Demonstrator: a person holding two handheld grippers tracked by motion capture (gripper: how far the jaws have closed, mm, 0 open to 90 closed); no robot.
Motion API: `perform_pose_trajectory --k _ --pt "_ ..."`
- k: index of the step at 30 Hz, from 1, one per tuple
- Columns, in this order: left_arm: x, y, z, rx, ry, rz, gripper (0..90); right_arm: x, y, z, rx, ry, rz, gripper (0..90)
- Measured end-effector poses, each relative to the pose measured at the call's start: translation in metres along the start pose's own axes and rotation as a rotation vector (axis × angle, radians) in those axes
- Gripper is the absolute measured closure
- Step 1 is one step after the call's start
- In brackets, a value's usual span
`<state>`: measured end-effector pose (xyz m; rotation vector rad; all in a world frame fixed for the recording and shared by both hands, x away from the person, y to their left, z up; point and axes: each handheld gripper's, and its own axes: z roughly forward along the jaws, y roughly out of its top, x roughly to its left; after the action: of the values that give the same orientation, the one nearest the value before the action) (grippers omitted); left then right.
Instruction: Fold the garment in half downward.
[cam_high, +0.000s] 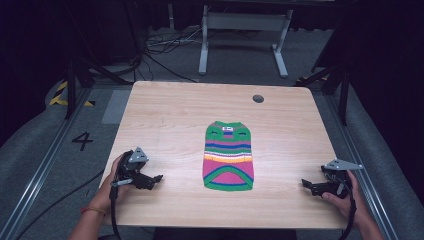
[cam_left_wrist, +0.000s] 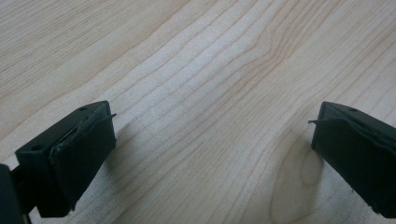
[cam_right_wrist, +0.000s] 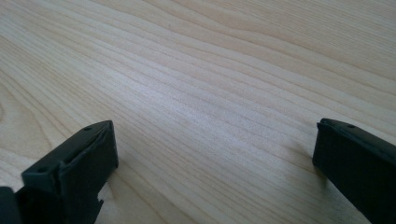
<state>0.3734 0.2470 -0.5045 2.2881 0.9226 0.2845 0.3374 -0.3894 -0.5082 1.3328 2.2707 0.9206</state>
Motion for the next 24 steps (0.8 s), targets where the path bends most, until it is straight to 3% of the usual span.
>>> perform_pose_trajectory --k 18,20,22,24 --pt "0.003 0.002 -0.001 0.011 -0.020 0.023 1.5 -0.002 0.000 -0.001 0.001 0.014 -0.011 0.8" --pt "0.004 0.004 -0.003 0.013 -0.020 0.029 8.8 -0.004 0.002 -0.002 0.009 0.014 -0.008 5.9" --pt "0.009 0.007 -0.006 0.013 -0.032 0.031 23.3 -0.009 0.007 -0.004 0.023 0.004 0.000 22.9" --pt "0.010 0.009 -0.006 0.017 -0.028 0.033 20.3 -0.013 0.013 -0.005 0.036 -0.017 -0.009 27.9"
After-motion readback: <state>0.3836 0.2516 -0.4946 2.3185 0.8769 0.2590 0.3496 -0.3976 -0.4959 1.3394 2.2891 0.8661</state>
